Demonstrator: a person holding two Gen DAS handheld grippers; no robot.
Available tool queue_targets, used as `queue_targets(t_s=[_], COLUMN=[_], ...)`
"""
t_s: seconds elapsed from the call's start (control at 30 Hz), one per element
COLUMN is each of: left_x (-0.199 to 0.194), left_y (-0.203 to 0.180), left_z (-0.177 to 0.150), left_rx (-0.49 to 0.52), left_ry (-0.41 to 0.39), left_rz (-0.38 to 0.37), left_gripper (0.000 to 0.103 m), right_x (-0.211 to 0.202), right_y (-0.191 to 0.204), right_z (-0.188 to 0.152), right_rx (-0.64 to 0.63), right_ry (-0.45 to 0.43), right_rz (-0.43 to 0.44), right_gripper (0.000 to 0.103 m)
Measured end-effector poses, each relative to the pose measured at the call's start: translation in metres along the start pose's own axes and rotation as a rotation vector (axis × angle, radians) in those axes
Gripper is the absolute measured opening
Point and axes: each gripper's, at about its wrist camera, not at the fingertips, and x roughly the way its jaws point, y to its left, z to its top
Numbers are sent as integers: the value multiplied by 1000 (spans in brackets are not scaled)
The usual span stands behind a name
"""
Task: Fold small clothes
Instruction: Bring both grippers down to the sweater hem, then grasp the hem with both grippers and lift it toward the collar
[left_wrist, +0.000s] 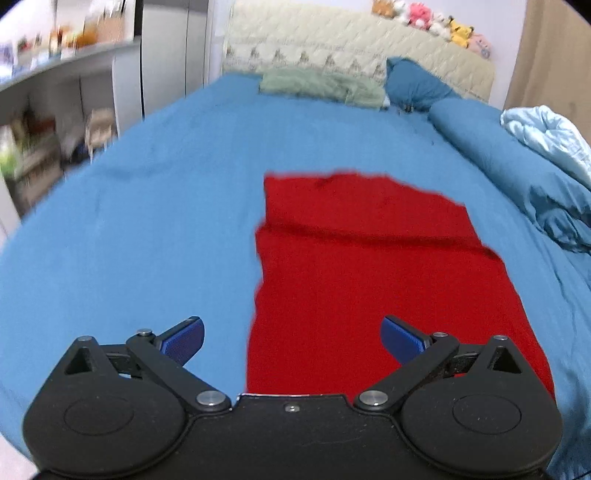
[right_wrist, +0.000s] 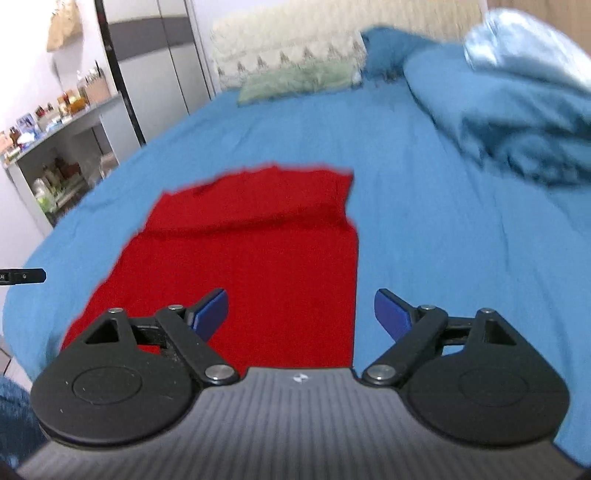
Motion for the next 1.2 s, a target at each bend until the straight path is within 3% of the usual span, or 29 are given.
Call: queue_targets(t_s=[0.13, 0.3, 0.43, 0.6, 0.7, 0.73, 0.77, 0.83, 0.87, 0.93, 1.1, 1.2], left_x=[10, 27, 35, 36, 39, 38, 36, 36, 36, 35, 14, -15], left_y=[0, 7, 10, 7, 5, 4, 4, 1, 0, -2, -3, -8], left_z=[-39, -75, -96, -109, -113, -113, -113, -114, -114, -112, -102, -85], left_rx=[29, -3, -10, 20, 27, 34, 38, 46, 47, 42, 8, -19], left_ry=[21, 36, 66, 55, 51, 49, 47, 49, 53, 52, 23, -57], left_rz=[30, 24, 37, 42, 34, 31, 25, 17, 11, 16, 1, -38], left_gripper=[97, 90, 79, 75, 59, 50, 43, 12, 9, 8, 7, 7], right_x=[6, 25, 36, 45, 51, 53, 53, 55, 55, 54, 36, 15], right_y=[6, 8, 10, 19, 21, 21, 21, 21, 22, 22, 15, 14], right_z=[-55, -97, -111, -120, -123, -123, -124, -124, -123, -121, -109, -88], right_rx=[26, 68, 61, 19, 13, 17, 23, 25, 23, 23, 75, 107], right_ry=[81, 151, 146, 154, 161, 162, 163, 161, 161, 159, 129, 71], right_rz=[-43, -92, -131, -158, -164, -161, -155, -144, -141, -141, -109, -53], right_gripper=[91, 77, 76, 71, 67, 64, 59, 47, 35, 22, 21, 20])
